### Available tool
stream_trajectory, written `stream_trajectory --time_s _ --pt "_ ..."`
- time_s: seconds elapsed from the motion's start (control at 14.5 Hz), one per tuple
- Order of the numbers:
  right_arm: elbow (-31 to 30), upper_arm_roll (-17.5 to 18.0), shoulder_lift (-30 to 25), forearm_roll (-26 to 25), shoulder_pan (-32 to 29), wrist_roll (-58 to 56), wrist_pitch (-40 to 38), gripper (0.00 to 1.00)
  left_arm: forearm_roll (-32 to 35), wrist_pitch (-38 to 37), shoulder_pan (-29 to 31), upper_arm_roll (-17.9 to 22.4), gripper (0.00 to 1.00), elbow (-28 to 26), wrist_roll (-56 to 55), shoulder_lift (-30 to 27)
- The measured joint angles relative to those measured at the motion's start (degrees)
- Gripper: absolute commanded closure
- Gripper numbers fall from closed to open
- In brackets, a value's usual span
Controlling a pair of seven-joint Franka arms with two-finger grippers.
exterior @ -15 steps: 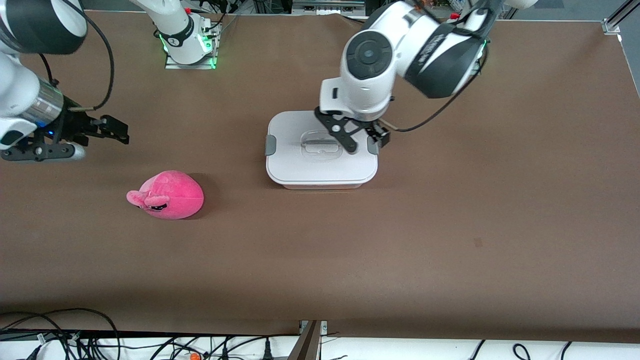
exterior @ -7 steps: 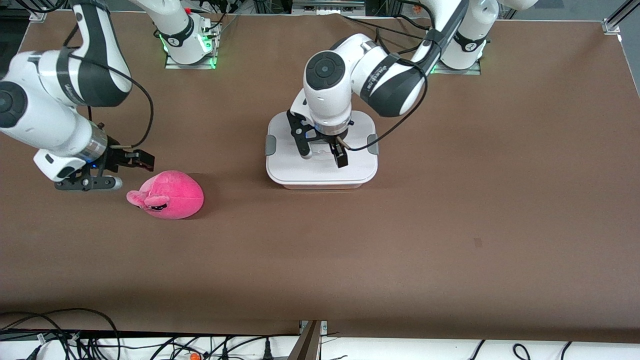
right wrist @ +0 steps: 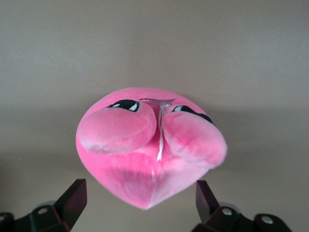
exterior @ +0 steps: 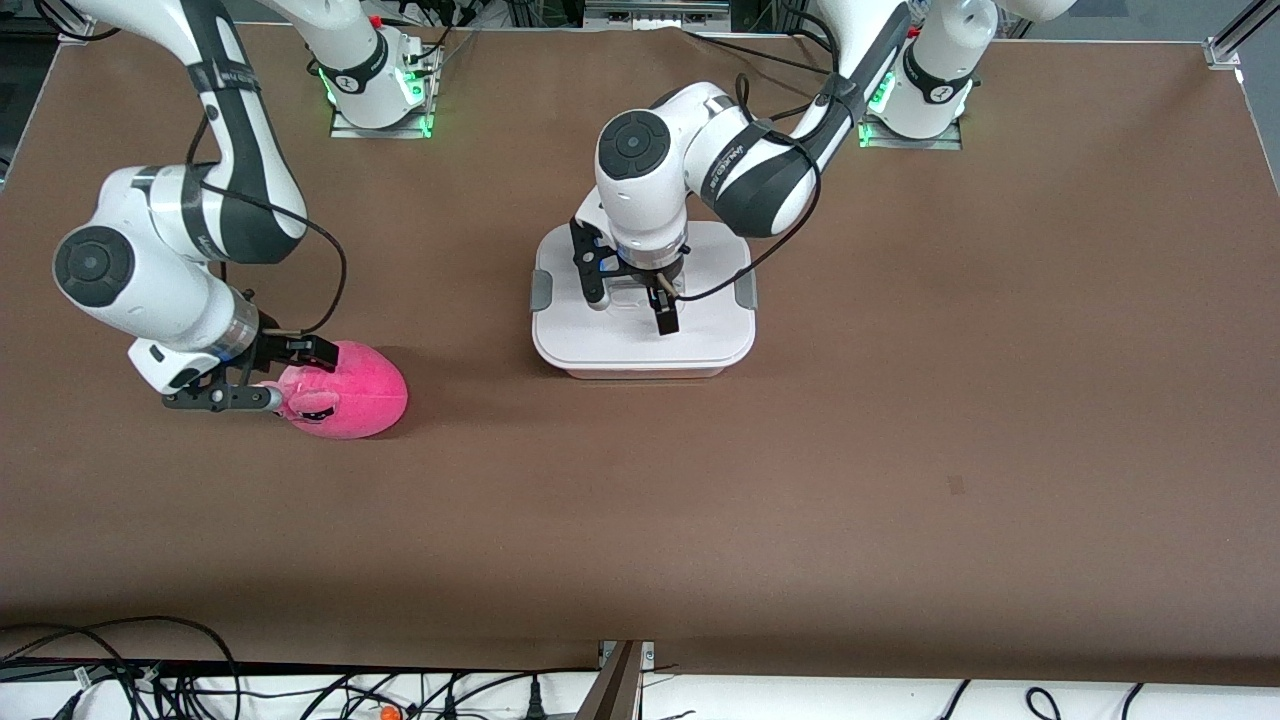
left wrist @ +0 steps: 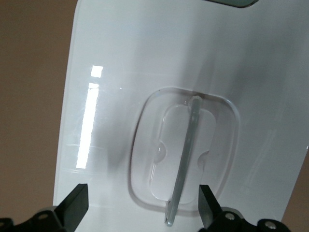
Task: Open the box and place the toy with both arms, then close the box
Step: 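Grasp the lid handle with the left gripper while the right gripper grasps the plush, then lift the lid away with the left gripper while the right gripper carries the plush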
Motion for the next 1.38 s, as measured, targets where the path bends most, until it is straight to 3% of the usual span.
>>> stream_trajectory --time_s 0.07,0.21,0.34,0.48,0.62,0.69,0.83,1.17,1.38 --pt "-0.45 -0.01 0.51 0.18 -0.01 0.02 1.16 0.00 0.00 0.00 -0.26 0.00 0.00 -0.05 0.00 0.00" --pt "-1.71 -0.01 1.10 0.34 -0.01 0.07 3.64 0.01 0.00 0.00 -0.82 0.00 0.27 -0.07 0.00 -0.02" --pt "-3.52 -0.04 1.36 0.82 -0.03 0.11 6.41 0.04 0.12 0.00 -1.45 0.01 0.34 -0.09 0.00 -0.02" --pt "-4.80 -0.05 1.89 2.05 -0.03 0.11 8.30 0.24 0.91 0.00 -2.04 0.00 0.44 -0.10 -0.02 -0.02" --pt "-5.06 -0.07 2.40 2.48 -0.04 0.11 9.14 0.55 1.51 0.00 -2.19 0.01 0.57 -0.10 -0.05 -0.03" --pt "-5.06 -0.09 2.40 2.50 -0.04 0.11 9.27 0.70 1.65 0.00 -2.18 0.02 1.00 -0.10 -0.05 -0.03" --pt "-5.00 -0.15 2.32 2.52 -0.04 0.10 9.36 0.97 1.68 0.00 -2.21 0.03 1.00 -0.11 -0.12 -0.03" --pt "-3.99 -0.16 1.80 2.52 -0.04 -0.89 8.43 1.00 1.69 -0.56 -2.91 0.00 1.00 -0.24 -0.24 -0.28" --pt "1.22 -0.05 1.44 2.52 0.09 -1.32 -1.79 1.00 1.69 -0.55 -2.93 0.05 1.00 -0.34 -0.24 -0.41"
